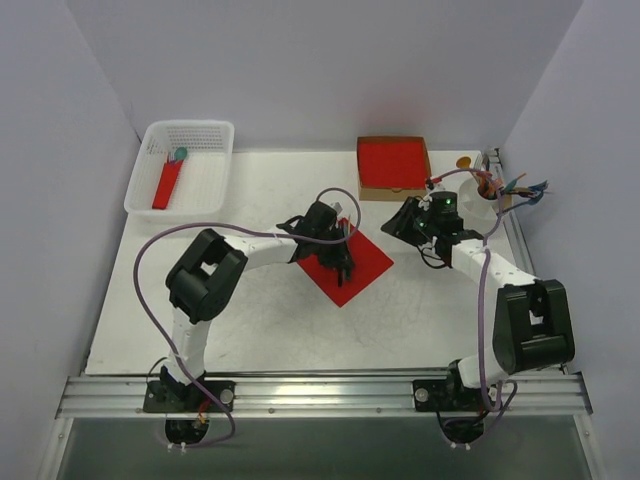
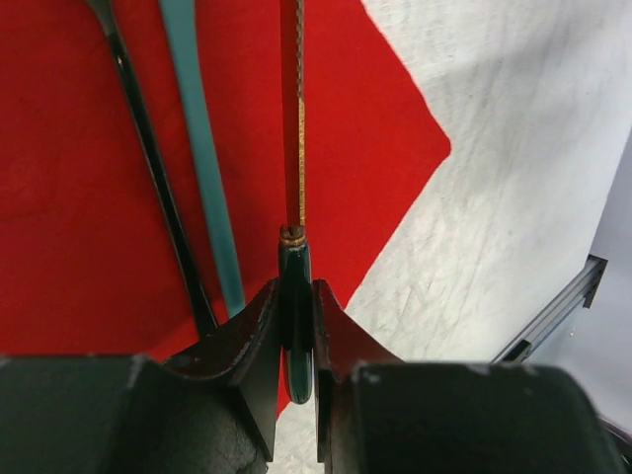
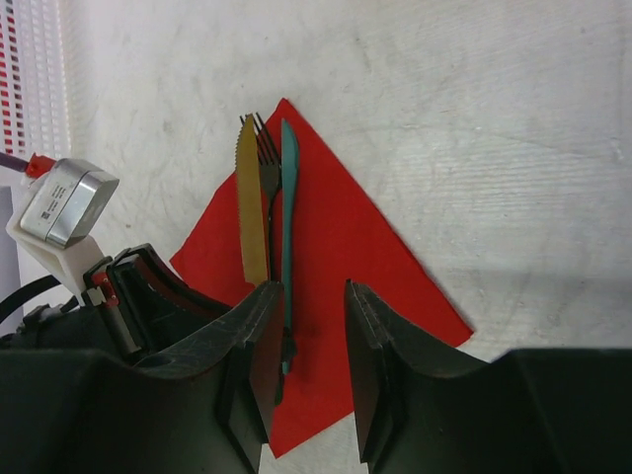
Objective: Place the utensils on the paper napkin and roll it up
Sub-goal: Place the utensils on the napkin.
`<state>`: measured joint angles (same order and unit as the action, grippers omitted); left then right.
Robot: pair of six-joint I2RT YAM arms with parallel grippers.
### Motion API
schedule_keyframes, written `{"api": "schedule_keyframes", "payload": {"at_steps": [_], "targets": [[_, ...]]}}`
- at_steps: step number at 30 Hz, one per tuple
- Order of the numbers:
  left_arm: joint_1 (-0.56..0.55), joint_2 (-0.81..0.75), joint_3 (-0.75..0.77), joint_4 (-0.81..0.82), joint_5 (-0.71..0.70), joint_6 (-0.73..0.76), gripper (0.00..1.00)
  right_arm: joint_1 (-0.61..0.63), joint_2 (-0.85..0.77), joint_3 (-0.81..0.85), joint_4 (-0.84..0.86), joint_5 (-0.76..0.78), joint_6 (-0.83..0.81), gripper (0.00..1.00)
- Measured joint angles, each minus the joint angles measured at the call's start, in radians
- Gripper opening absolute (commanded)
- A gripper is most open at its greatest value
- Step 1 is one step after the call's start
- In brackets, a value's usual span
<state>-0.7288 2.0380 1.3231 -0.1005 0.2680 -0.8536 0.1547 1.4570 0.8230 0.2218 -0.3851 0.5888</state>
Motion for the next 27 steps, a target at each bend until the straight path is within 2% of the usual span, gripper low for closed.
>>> {"api": "schedule_keyframes", "payload": {"at_steps": [9,13,17,27], "targets": [[-0.018,0.005,0.017,-0.052,-0.022,0.001,0.05,0.058,0.119,0.011,0.066,-0.043,-0.007,0.34],[-0.021,0.009,0.051,-0.085,-0.031,0.002,0.05,0.063,0.125,0.011,0.069,-0.044,-0.008,0.34],[-0.021,0.009,0.066,-0.104,-0.038,0.004,0.09,0.063,0.125,0.011,0.077,-0.046,-0.008,0.34],[-0.021,0.039,0.101,-0.181,-0.059,0.024,0.11,0.07,0.127,0.011,0.11,-0.064,-0.008,0.33]]}}
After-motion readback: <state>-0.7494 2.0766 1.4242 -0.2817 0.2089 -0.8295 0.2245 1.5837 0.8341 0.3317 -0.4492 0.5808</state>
